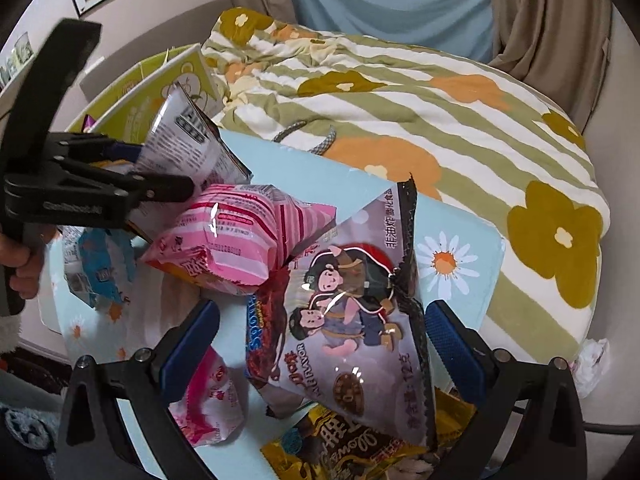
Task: Organize snacks
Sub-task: 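Grasp the white-orange chip bag with the left gripper while the right grasps the cartoon-printed bag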
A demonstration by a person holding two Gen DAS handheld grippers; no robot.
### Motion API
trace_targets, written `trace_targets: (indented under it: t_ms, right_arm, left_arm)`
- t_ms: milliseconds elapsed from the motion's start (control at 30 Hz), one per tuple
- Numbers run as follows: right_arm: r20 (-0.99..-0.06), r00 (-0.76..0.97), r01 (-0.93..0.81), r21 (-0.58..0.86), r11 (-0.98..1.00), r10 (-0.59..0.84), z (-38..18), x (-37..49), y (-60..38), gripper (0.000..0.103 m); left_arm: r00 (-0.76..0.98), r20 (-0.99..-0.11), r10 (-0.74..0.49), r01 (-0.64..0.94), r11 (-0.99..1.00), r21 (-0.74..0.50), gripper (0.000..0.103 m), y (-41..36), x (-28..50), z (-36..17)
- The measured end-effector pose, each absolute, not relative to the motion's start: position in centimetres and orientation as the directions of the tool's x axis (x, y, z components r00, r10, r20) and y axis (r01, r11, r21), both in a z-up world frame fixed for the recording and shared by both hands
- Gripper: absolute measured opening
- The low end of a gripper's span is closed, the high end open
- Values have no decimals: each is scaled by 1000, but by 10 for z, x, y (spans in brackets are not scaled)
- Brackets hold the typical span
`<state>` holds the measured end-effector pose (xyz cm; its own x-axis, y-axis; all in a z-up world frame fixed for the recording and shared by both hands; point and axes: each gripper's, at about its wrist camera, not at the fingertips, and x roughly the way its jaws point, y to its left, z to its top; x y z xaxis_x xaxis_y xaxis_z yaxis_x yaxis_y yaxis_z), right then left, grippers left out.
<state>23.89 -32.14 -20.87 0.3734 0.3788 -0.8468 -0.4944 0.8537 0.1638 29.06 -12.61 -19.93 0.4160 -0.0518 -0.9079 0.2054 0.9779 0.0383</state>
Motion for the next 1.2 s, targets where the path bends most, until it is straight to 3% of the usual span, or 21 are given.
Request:
trace_targets:
  t_ms: [300, 433, 567, 1200]
  right_arm:
    - [-859, 378, -542, 96, 835, 344, -211, 236, -314, 85]
    - [-865, 369, -560, 85, 824, 340, -210, 232, -313, 66]
    - [-864, 374, -552, 85, 829, 337, -207, 228, -315, 61]
    - [-830, 485, -425, 51, 904, 275, -137, 180, -344, 58]
  left_arm:
    - [455, -888, -65, 205, 978, 34, 66, -128, 282, -179]
    - [467, -882, -71, 202, 979, 28, 66, -126, 277, -172]
    - [478, -875, -77, 200, 980, 24, 66, -126, 271, -164]
    - [579, -806, -123, 172, 985, -26, 66, -99, 223, -101]
